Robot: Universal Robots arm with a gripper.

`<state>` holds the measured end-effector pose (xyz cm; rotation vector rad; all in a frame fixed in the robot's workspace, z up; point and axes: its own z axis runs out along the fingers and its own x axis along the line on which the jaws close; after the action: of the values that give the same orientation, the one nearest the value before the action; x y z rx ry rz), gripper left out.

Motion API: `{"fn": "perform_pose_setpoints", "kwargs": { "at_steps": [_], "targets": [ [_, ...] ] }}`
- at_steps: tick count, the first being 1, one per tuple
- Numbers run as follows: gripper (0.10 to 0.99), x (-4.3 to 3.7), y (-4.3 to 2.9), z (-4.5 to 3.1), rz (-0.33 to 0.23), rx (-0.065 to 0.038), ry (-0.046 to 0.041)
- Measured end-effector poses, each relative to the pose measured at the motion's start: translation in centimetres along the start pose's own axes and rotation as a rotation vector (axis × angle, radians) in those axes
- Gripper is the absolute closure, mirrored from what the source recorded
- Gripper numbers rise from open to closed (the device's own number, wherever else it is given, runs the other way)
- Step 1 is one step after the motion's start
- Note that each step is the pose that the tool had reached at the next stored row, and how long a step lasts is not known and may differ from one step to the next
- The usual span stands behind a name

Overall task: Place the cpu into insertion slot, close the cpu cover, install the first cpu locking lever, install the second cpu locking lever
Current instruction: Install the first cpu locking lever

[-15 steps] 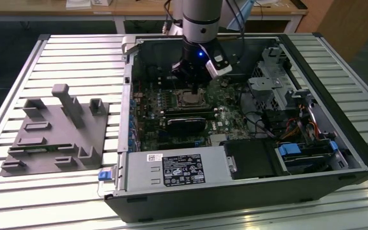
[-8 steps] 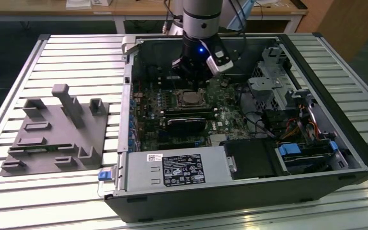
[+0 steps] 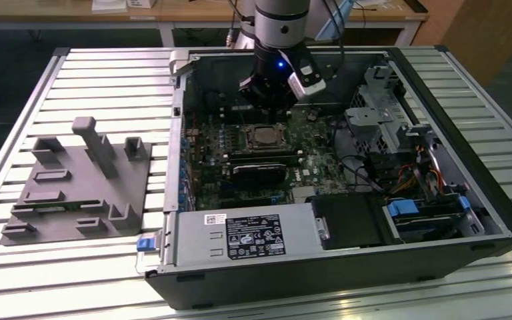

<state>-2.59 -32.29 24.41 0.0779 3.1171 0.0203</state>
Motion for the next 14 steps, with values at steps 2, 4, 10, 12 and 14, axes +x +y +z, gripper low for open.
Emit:
{"fn": "perform_pose_setpoints", "kwargs": {
  "at_steps": [2, 4, 10, 12, 14],
  "targets": [
    [0.980, 0.00, 0.00, 0.00, 0.000, 0.000, 0.0000],
    [0.980, 0.04, 0.00, -0.01, 0.000, 0.000, 0.0001],
    [0.980, 0.44, -0.02, -0.02, 0.000, 0.000, 0.0000],
    [0.980, 0.64, -0.03, -0.02, 0.000, 0.000, 0.0000],
    [0.980, 0.84, -0.04, -0.03, 0.000, 0.000, 0.0001]
  ]
}}
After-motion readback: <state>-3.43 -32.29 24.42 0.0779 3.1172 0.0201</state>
